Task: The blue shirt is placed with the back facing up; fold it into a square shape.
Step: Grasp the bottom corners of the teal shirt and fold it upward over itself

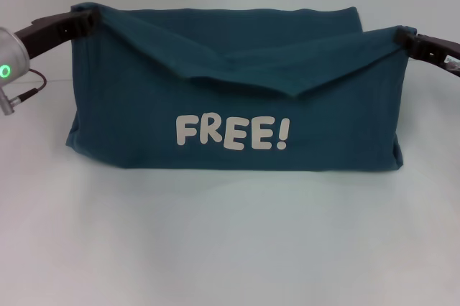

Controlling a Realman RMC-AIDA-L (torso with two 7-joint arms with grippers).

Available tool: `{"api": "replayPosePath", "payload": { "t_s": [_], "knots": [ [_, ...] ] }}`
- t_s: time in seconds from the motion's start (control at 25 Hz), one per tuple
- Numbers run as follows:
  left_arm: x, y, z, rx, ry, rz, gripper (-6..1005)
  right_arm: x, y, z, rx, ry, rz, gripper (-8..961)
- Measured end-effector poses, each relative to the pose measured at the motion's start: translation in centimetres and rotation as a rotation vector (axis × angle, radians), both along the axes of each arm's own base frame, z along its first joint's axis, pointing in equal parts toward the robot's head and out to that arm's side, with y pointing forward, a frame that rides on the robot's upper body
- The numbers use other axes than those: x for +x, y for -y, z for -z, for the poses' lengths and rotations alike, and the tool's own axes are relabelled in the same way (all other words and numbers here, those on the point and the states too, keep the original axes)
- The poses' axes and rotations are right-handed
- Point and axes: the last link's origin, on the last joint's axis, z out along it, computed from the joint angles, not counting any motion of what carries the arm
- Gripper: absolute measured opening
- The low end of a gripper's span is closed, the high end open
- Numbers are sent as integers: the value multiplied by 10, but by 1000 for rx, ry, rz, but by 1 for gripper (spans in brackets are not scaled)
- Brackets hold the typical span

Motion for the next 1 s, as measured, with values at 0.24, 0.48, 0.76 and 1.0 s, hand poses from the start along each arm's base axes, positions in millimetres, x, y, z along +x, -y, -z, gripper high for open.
{"api": "replayPosePath", "payload": {
  "t_s": [0.24,0.48,0.76,1.0],
  "knots": [
    [3,-3,15,65,-22,14,83,0,-8,14,25,43,32,35],
    [7,-1,29,81,-34,17,94,4,-8,24,37,58,67,36],
    [4,5,43,62,-41,5,106,10,-5,33,31,83,97,36],
    [4,6,46,58,-43,5,116,11,-4,36,27,87,101,57]
  ]
}}
